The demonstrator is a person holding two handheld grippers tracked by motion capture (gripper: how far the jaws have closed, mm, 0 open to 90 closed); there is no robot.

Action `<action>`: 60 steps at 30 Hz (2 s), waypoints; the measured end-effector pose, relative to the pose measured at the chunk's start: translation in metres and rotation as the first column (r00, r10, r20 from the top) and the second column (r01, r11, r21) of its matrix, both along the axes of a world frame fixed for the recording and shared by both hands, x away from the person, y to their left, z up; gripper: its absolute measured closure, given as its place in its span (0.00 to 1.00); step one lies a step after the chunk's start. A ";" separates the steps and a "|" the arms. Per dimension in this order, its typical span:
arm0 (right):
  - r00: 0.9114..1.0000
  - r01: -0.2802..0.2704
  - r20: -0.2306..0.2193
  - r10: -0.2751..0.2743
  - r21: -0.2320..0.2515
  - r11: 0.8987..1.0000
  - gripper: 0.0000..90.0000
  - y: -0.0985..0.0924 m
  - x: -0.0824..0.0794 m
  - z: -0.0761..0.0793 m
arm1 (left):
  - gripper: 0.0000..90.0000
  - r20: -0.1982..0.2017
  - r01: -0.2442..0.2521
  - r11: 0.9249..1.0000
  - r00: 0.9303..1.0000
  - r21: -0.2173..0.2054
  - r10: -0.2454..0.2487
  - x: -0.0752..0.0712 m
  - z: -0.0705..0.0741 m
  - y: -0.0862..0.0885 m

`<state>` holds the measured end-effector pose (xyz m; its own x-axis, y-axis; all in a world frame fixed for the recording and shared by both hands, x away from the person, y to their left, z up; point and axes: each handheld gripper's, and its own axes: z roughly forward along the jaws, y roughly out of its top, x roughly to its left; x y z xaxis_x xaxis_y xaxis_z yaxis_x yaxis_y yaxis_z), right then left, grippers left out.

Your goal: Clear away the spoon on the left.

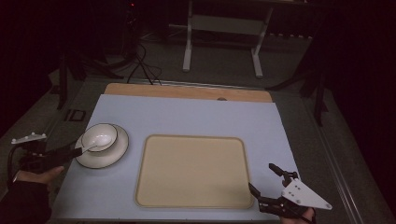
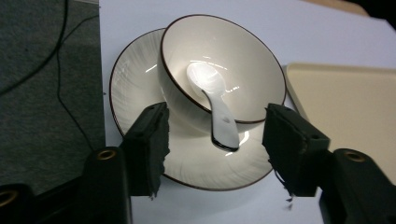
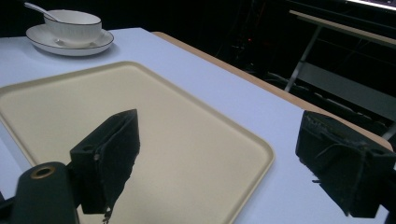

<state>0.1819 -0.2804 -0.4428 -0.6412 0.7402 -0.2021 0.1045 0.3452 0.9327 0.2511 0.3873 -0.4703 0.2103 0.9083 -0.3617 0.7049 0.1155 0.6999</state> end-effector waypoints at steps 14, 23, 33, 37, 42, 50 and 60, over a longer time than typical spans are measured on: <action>1.000 -0.001 -0.003 0.001 -0.007 1.000 0.15 0.000 0.001 -0.001 | 0.64 -0.067 0.025 0.996 0.997 -0.080 -0.030 0.012 -0.015 0.002; 1.000 0.001 -0.006 -0.001 -0.010 1.000 0.15 0.000 0.001 -0.001 | 0.77 -0.090 0.025 0.994 0.995 -0.107 -0.034 0.017 -0.015 0.002; 1.000 0.002 -0.005 -0.002 -0.010 1.000 0.15 0.000 0.001 -0.001 | 0.94 -0.085 0.023 0.993 0.996 -0.118 -0.033 0.018 -0.010 0.001; 1.000 0.003 -0.007 -0.004 -0.009 1.000 0.15 0.000 0.001 -0.001 | 0.95 -0.079 0.038 0.995 0.996 -0.093 -0.046 0.018 -0.006 -0.003; 1.000 0.005 -0.010 -0.005 -0.006 1.000 0.15 0.000 0.001 -0.001 | 0.96 -0.056 0.052 0.998 0.997 -0.019 -0.053 0.017 -0.001 -0.012; 1.000 0.006 -0.006 -0.006 -0.006 1.000 0.16 -0.001 0.001 -0.001 | 0.96 -0.032 0.066 0.998 0.997 -0.008 -0.066 0.013 0.009 -0.018; 1.000 0.006 -0.004 -0.006 -0.006 1.000 0.16 0.000 0.001 -0.001 | 0.96 0.002 0.042 0.999 0.999 -0.009 -0.042 0.007 0.020 -0.019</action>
